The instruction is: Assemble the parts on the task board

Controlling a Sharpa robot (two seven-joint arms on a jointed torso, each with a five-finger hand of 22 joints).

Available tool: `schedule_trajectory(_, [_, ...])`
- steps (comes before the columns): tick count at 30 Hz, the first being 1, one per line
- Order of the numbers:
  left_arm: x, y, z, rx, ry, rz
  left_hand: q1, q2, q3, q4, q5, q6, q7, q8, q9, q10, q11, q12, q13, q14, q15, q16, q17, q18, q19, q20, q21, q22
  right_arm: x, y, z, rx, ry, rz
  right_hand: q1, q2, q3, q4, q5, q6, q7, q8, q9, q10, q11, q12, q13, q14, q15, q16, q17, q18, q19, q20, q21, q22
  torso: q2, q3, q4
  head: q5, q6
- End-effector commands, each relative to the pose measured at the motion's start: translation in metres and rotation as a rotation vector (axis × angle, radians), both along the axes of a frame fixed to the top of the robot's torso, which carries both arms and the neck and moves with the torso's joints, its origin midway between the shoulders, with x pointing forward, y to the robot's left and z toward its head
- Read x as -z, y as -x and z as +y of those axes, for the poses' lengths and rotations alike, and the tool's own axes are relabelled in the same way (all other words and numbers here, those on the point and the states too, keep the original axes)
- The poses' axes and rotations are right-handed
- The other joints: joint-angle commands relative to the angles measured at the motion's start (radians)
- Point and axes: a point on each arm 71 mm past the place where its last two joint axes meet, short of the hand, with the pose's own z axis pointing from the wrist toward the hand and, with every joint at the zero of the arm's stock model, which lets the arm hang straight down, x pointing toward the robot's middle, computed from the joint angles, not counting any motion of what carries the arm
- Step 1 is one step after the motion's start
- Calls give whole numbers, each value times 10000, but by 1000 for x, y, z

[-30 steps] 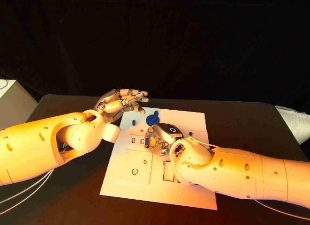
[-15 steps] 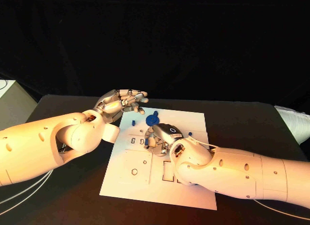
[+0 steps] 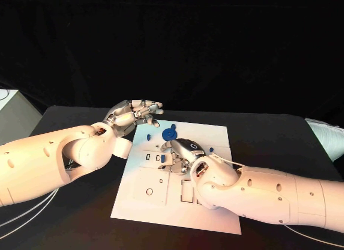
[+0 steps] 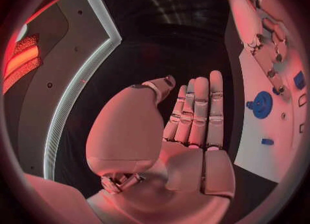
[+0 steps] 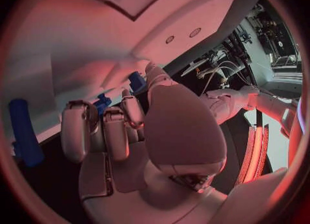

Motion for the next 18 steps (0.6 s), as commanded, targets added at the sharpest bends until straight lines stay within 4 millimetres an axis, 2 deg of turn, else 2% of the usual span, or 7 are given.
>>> schedule_trajectory(1, [1, -4, 5, -300, -196, -95, 18, -6, 66, -38, -4, -116, 80, 16, 11, -108, -11, 72, 18, -64, 12, 37, -29, 135, -93, -4, 70, 26, -6, 6, -1, -424, -744, -78, 56, 15, -48, 7, -62, -79, 17, -50, -8, -49, -6, -31, -8, 885, 77, -48, 1989, 114, 143, 77, -54, 1114, -65, 14, -35, -38, 72])
schedule_trajectory(3, [2, -8, 9, -472, -344, -97, 137, 19, 118, -141, -6, -139, 77, 27, 23, 55, -45, 217, 83, -37, -15, 63, -59, 144, -88, -18, 145, 63, -8, 8, -4, -561, -945, -49, 184, 143, -14, -7, -13, -91, 26, -84, -21, -91, 1, -53, -48, 861, 86, -89, 1912, 142, 88, 87, -180, 1030, -121, 25, -49, 12, 106])
schedule_trajectory(5, [4, -11, 14, -666, -566, -99, 160, 31, 98, -193, -3, -150, 42, 40, 36, 322, -114, 475, 207, 66, -66, 140, -66, 152, -53, -45, 238, 108, -13, 8, -9, -808, -1236, -2, 243, 186, 5, -11, 23, -80, 27, -95, -25, -87, 3, -37, -44, 856, 89, -96, 1900, 149, 73, 91, -215, 1009, -208, 67, -82, 77, 89])
schedule_trajectory(8, [8, -15, 19, -714, -993, 37, 155, 88, -179, -363, 19, 247, -263, 432, 221, 901, -518, 1912, 1103, 749, -388, 864, 200, 162, 365, -302, 760, 353, -20, 6, -22, -1299, -1663, 257, 423, 441, 173, -34, -11, 22, 11, -82, -21, -81, -12, 7, -42, 860, 81, -86, 1923, 150, 73, 92, -220, 1014, -302, 91, -109, 133, 38])
schedule_trajectory(12, [16, -17, 24, -498, -2197, 628, -307, -6, -251, -79, 2, 215, -566, 1303, 712, 21, -751, 4922, 3319, 2866, -644, 2672, 3483, 149, 860, -590, 1552, 712, -31, 3, -47, -1407, -2208, 796, 576, 613, 340, -51, -12, 101, -4, -74, -20, -79, -24, 50, -31, 879, 72, -52, 1992, 141, 92, 85, -184, 1048, -420, 120, -182, 252, 5])
schedule_trajectory(15, [24, -17, 27, -310, -3555, 1324, -601, -99, -182, 275, -23, 103, -636, 1743, 1002, -267, -814, 5990, 4039, 3345, -719, 3044, 4298, 149, 1045, -631, 1909, 862, -38, 1, -65, -1189, -2470, 1025, 611, 732, 454, -53, 26, 246, -35, -15, -1, -52, -52, 96, -21, 888, 50, -38, 2018, 134, 112, 70, -152, 1077, -516, 160, -250, 294, 2])
schedule_trajectory(18, [33, -16, 26, 36, -5271, 1877, -807, -220, -201, 552, -6, -185, -577, 1978, 1179, -585, -758, 6382, 4295, 3296, -660, 3005, 4198, 146, 1046, -633, 1987, 876, -47, -1, -84, -846, -2728, 1154, 574, 778, 489, -42, 32, 320, -51, 20, 9, -20, -66, 132, -2, 893, 38, -31, 2033, 132, 119, 60, -144, 1086, -584, 197, -300, 410, -9])
